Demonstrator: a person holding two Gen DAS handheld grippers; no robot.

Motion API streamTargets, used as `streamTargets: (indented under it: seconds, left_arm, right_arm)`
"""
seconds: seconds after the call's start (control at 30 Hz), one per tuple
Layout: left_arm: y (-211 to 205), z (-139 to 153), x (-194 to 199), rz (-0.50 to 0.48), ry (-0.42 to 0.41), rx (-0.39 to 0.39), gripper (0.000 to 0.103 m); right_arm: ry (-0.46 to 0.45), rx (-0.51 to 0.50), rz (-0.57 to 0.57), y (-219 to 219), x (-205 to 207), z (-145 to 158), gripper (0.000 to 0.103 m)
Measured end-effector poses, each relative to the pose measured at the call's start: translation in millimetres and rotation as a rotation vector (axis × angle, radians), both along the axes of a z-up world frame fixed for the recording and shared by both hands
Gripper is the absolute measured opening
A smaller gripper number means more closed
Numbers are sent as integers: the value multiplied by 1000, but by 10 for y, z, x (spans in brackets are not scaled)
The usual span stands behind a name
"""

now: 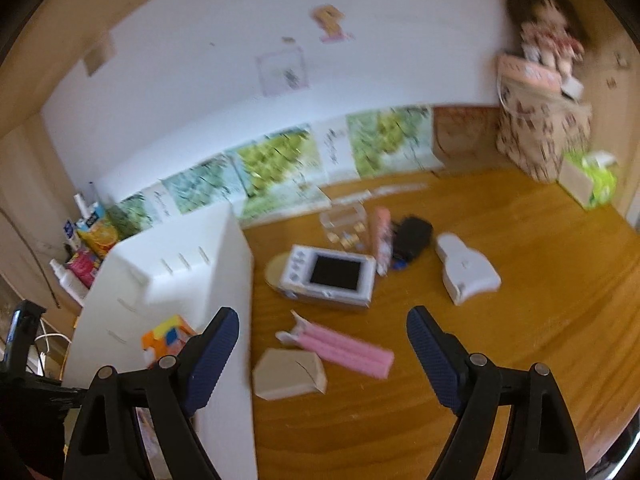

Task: Organize rigid objects
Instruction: 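Move the right tool over the pink hair rollers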

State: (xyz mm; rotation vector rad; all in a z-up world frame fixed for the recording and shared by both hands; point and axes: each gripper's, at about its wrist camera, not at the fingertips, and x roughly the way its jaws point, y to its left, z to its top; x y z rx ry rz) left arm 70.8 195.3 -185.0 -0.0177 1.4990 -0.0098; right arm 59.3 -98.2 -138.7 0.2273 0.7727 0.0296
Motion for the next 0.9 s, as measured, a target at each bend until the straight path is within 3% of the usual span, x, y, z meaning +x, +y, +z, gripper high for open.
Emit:
streamTargets:
  seconds: [0.37, 0.9]
  left_arm:
    - [35, -45, -36, 14, 10, 3, 11]
    - [99, -100, 1, 109, 22, 74, 11]
  right_arm:
    - [129, 13, -23, -139, 72, -382, 86]
    - [175, -146, 210, -213, 253, -712, 86]
